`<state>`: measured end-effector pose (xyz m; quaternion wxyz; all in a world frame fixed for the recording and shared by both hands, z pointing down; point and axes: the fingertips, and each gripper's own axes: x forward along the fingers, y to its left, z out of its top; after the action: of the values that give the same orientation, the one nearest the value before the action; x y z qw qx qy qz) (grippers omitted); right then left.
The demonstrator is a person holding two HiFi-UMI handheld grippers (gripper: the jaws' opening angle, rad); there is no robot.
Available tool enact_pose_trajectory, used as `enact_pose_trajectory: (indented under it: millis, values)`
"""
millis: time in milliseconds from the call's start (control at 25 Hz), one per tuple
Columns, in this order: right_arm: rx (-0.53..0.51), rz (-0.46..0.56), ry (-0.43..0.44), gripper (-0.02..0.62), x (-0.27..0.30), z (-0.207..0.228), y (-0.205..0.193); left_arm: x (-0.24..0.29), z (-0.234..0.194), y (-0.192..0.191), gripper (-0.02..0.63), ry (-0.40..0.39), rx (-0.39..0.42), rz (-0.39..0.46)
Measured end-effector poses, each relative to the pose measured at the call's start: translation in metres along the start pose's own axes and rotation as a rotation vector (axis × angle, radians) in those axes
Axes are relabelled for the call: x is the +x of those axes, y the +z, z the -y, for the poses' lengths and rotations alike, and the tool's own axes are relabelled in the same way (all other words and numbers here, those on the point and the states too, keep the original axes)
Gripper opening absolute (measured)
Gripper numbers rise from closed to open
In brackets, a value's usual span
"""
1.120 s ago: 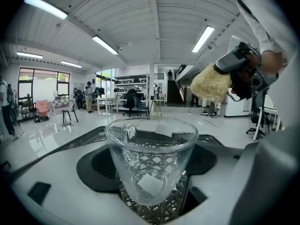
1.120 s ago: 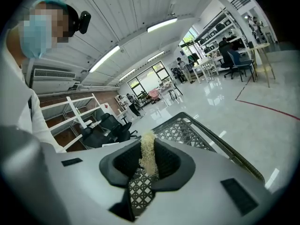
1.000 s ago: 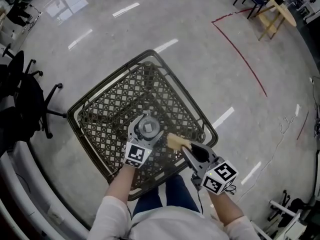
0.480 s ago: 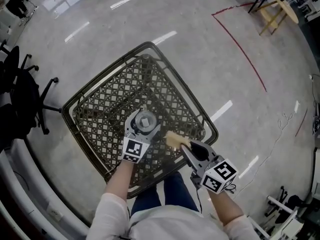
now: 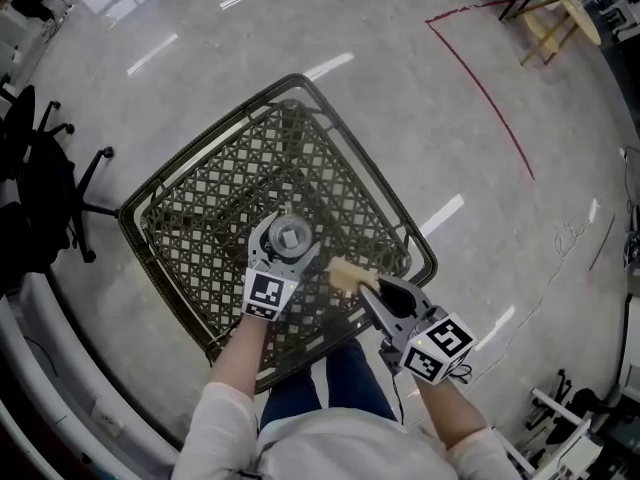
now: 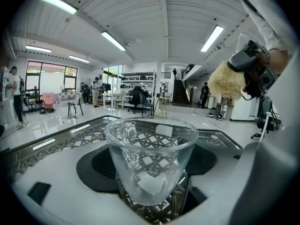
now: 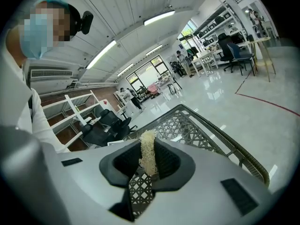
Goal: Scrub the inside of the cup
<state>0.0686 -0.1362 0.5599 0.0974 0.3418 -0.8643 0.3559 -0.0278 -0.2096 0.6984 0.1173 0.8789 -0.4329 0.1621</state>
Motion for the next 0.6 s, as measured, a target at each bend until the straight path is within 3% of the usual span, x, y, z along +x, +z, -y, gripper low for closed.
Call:
enact_pose_trajectory:
  millis: [600]
  values:
    - [0.007, -0.014, 0.006, 0.089, 0.0067, 0.0008, -0.0039, 0.0006, -0.0046, -0.0068, 0.383, 0.017, -0.01, 0.005]
